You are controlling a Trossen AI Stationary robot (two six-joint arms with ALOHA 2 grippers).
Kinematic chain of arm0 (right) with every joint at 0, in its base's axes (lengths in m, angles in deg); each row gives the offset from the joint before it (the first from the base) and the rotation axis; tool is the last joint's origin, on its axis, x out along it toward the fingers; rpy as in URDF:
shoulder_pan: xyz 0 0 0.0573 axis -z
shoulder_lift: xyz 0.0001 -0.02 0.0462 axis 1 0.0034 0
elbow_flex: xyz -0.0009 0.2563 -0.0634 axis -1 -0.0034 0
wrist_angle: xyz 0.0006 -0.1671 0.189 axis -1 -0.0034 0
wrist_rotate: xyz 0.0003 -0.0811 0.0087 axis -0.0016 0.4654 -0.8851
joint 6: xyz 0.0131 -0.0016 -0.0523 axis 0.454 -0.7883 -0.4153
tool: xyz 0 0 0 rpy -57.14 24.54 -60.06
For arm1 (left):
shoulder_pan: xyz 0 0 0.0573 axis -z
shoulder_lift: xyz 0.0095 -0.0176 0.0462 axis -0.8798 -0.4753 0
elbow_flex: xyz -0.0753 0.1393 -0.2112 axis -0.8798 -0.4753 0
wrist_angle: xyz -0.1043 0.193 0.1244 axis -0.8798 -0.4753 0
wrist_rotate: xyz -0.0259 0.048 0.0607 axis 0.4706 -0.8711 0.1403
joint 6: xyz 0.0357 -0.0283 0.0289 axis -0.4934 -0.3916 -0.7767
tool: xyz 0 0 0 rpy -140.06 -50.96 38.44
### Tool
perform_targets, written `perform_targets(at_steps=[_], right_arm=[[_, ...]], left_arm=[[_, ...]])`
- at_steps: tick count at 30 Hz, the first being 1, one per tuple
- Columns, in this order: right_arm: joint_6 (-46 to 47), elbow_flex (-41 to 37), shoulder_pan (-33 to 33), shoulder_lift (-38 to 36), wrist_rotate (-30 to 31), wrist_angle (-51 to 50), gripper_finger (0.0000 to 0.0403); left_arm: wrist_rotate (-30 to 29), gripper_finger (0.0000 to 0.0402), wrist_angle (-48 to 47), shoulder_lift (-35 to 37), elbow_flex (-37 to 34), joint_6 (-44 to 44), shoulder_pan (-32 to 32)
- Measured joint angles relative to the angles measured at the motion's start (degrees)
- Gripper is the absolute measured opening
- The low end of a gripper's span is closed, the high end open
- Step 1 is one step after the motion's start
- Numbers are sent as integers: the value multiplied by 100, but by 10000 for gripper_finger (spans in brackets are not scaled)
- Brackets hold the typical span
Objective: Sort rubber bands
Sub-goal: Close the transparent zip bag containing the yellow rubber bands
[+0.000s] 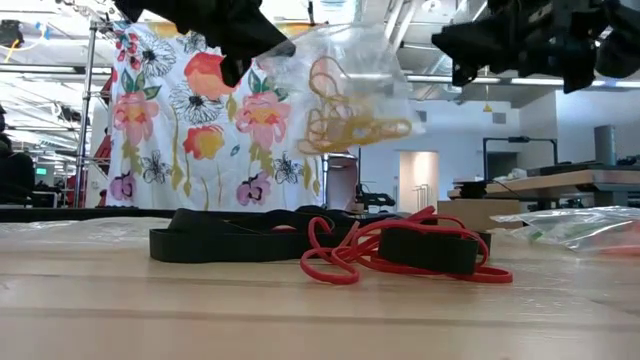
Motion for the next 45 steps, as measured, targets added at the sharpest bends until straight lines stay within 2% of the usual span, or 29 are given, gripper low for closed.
perform_targets(at_steps=[5,7,9,13,15,26,35,39,45], right_arm=[[136,0,-518,4,181,-50,203],[220,48,-761,24,427,-65,231],[291,66,-1067,96,1125,-53,245],[79,61,-1727,440,2835,77,246],[-57,59,-1999,538,3302,374,242],[-236,104,-2629,454,3338,581,227],[-456,437,-2765,867,3317,427,215],[-569,575,-2765,982,3306,304,188],[-597,625,-2765,1019,3306,229,121]], left_arm=[[75,0,196,-6,0,217,245],[-7,0,325,-6,0,310,326],[-153,0,424,-9,0,417,395],[-191,0,633,-144,0,488,616],[-187,0,754,-244,4,570,715],[-414,0,1148,-769,2,866,1141],[-401,0,1567,-1026,2,907,1210],[-396,0,1581,-1022,2,905,1210],[-396,0,1578,-1022,2,905,1210]])
